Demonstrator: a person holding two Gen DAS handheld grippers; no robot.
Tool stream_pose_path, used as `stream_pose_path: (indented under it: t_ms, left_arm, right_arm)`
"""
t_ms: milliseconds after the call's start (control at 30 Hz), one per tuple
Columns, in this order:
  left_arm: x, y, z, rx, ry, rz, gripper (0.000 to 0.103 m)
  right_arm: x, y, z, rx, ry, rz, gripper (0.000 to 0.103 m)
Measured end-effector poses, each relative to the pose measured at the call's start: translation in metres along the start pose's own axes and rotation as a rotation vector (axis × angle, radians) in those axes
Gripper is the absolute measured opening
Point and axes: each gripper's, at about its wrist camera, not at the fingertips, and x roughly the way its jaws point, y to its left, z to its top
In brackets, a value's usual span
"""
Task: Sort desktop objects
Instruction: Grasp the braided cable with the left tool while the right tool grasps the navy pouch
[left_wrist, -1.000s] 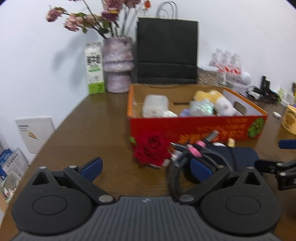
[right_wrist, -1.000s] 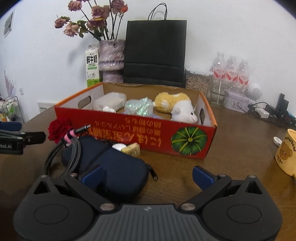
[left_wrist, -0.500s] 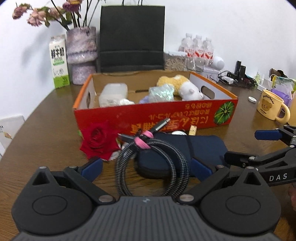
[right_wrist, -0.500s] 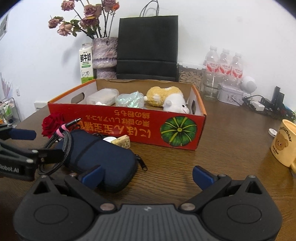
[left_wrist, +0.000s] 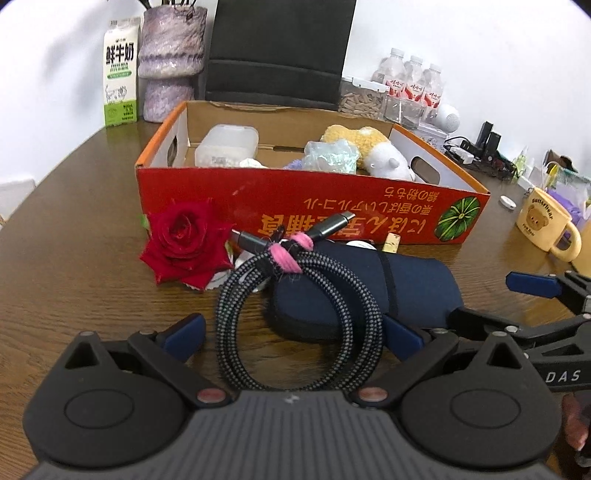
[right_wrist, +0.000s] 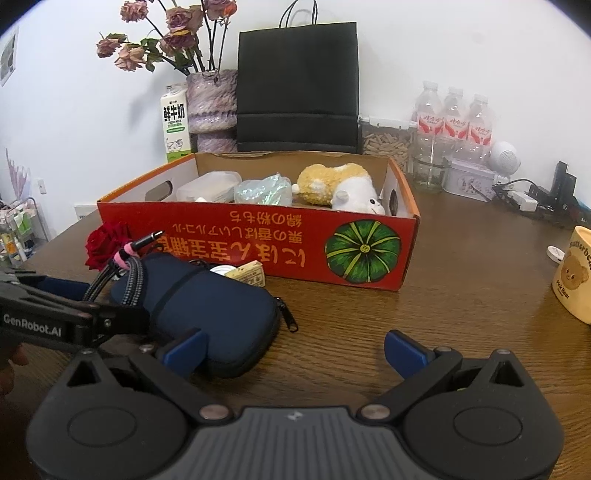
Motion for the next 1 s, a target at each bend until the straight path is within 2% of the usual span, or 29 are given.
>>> stream_pose_path:
  t_ms: [133,300,500,733,1000]
  left_arm:
    - [-0.004,-0.003,-0.001,0.017,-0.007,-0.015,0.090]
    - [-0.010,-0.003,-0.003,0.010,-0.027,-0.018,0.089]
    - [-0.031,-0.004,-0.002,0.045,-0.090,-0.008,0.089]
    - [-0.056,0.003,0.004,0.046,-0.149,0.029,0.089]
    - [-0.072,0.021,-0.002,0.023,-0.164,0.075,0.089]
  right_arm:
    - [0.000,0.000,0.000,-0.001,0.002,-0.004,0.103]
    - [-0.001,0.001,0.000,-0.009,-0.001,-0.011,0.103]
    - [-0.005,0.005,0.005,-0.034,-0.011,0.003,0.103]
    - [-0.001,0.020,0.022,-0.121,-0.012,0.084,0.103]
    - [0.032,0.041,0.040,-0.215,0.068,0.206,0.103]
